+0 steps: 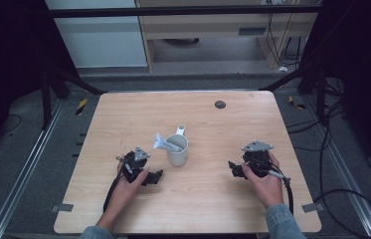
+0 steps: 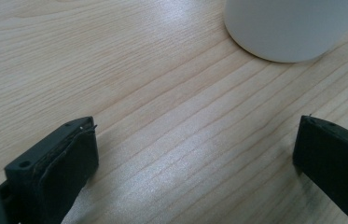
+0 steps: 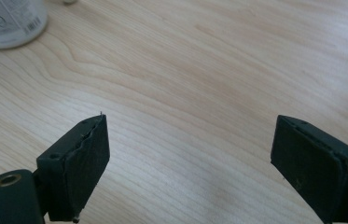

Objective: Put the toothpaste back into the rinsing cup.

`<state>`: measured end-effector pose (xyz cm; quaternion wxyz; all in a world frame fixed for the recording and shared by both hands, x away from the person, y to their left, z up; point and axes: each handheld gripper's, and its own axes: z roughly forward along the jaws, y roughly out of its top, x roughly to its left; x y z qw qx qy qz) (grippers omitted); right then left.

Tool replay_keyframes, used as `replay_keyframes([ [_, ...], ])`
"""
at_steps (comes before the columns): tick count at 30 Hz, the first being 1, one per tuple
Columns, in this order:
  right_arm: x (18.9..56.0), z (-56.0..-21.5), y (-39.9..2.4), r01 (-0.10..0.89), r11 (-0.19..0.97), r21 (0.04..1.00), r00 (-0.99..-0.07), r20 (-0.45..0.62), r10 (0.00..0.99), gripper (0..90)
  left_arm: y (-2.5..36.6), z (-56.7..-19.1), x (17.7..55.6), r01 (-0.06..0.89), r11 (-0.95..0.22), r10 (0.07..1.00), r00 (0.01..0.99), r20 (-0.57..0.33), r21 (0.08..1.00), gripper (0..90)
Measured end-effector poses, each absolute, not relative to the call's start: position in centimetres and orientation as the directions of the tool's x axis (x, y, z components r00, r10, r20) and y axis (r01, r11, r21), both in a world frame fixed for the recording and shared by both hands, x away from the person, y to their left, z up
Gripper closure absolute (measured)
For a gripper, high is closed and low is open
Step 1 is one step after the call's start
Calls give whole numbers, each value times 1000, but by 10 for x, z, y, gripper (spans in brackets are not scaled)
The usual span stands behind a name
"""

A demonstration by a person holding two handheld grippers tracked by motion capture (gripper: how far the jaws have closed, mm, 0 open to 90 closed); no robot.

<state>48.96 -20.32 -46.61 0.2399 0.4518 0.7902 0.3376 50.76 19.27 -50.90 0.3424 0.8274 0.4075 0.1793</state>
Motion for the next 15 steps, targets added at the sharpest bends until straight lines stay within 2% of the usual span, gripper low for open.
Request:
replay_keyframes([
  [15, 500, -491, -243, 624, 226, 748, -352, 12, 936, 119, 193, -509, 508, 552, -433, 797, 604, 17, 713, 0],
])
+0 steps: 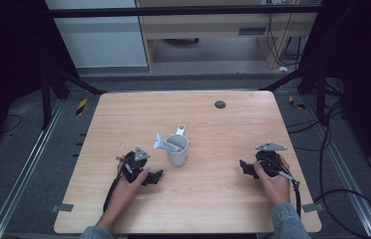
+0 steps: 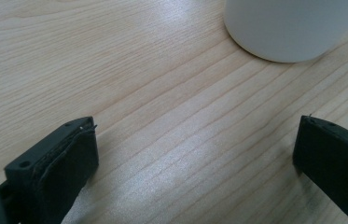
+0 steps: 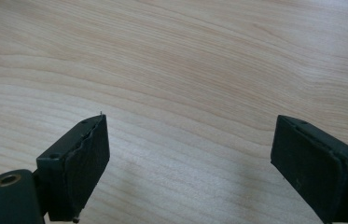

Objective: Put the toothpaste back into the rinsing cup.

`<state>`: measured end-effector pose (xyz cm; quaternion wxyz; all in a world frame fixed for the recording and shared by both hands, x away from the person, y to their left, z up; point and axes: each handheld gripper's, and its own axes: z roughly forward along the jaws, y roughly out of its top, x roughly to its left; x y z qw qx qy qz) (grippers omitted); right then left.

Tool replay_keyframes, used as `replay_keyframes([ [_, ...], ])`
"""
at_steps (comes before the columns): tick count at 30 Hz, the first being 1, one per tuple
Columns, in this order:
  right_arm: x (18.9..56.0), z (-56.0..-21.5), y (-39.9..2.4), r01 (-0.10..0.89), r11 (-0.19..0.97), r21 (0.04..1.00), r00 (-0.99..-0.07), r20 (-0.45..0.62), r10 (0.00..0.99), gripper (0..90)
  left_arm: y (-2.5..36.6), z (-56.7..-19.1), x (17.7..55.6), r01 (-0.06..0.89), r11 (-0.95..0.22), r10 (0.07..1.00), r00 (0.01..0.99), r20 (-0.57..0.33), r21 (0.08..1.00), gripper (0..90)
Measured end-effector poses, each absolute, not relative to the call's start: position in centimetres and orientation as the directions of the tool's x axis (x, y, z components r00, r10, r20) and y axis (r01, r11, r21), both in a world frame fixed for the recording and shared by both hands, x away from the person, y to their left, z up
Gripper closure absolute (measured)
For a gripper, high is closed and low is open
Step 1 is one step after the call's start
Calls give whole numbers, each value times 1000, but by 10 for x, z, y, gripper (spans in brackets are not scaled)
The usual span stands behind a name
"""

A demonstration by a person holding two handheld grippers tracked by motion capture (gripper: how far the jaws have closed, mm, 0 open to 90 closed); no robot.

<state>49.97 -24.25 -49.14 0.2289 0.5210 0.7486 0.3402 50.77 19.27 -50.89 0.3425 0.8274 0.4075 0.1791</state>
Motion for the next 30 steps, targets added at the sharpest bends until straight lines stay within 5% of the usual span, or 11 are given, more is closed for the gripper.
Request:
replay_keyframes([
  [16, 512, -503, -238, 643, 205, 738, -332, 27, 943, 112, 193, -509, 508, 552, -433, 797, 603, 17, 713, 0],
  [27, 513, -512, -232, 646, 218, 731, -316, -4, 949, 29, 193, -509, 508, 552, -433, 797, 603, 17, 713, 0],
  [30, 514, -512, -232, 660, 177, 730, -257, -2, 967, 22, 193, -509, 508, 552, -433, 797, 603, 18, 713, 0],
])
